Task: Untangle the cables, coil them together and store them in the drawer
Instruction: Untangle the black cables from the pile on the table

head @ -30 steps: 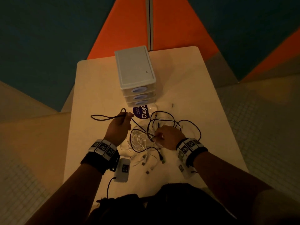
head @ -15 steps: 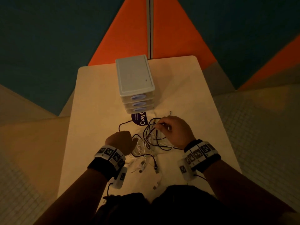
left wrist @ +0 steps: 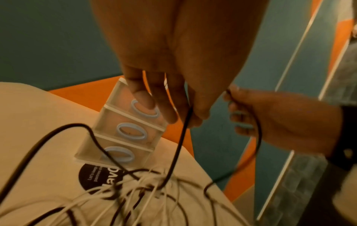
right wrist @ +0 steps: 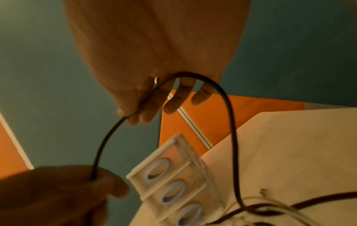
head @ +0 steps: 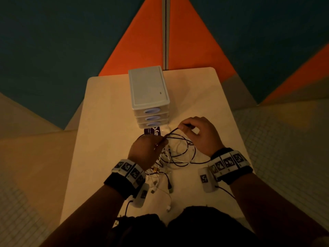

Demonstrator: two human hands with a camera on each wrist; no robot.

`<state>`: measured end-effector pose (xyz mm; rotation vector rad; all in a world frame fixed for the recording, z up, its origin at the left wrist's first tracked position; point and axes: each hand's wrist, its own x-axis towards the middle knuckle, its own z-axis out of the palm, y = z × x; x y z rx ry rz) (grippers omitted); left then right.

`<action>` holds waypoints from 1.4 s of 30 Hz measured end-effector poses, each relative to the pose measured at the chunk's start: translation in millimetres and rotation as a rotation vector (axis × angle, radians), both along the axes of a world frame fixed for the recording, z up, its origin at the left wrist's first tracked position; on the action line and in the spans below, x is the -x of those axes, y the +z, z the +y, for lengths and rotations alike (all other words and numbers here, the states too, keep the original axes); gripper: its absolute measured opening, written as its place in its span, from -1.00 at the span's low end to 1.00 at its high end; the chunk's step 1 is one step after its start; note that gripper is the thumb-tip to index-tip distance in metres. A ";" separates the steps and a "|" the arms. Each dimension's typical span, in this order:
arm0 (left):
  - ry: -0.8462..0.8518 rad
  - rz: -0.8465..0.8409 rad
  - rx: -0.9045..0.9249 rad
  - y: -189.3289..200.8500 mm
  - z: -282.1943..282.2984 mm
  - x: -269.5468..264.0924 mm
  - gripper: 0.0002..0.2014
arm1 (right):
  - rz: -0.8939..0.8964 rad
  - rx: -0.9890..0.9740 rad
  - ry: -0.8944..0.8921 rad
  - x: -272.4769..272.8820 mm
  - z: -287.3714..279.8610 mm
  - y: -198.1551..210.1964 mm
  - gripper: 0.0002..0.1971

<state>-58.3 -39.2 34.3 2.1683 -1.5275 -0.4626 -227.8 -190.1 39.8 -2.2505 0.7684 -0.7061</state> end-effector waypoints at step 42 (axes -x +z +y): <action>-0.126 0.271 0.121 -11.3 24.4 5.6 -0.82 | -0.003 -0.490 0.084 -20.3 42.3 -9.4 -0.83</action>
